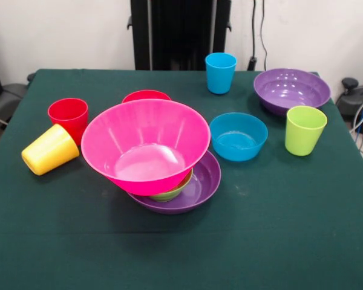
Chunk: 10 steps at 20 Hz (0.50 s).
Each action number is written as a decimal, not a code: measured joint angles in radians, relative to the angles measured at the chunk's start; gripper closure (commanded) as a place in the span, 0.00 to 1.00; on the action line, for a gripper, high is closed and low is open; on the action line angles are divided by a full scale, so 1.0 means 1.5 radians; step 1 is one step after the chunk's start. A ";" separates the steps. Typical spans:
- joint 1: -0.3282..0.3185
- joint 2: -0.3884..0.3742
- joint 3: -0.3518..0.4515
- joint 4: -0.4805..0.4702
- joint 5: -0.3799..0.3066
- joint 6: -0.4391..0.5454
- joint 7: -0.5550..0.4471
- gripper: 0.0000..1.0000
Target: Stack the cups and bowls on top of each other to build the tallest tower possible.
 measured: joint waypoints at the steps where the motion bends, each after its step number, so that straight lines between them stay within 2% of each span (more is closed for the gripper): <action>1: -0.004 -0.007 0.016 0.000 -0.005 0.000 -0.013 0.00; 4: -0.011 -0.018 0.039 0.000 -0.014 0.000 -0.039 0.00; 5: -0.021 -0.029 0.063 0.000 -0.024 0.000 -0.076 0.00; 10: -0.034 -0.040 0.098 0.004 -0.040 -0.003 -0.141 0.00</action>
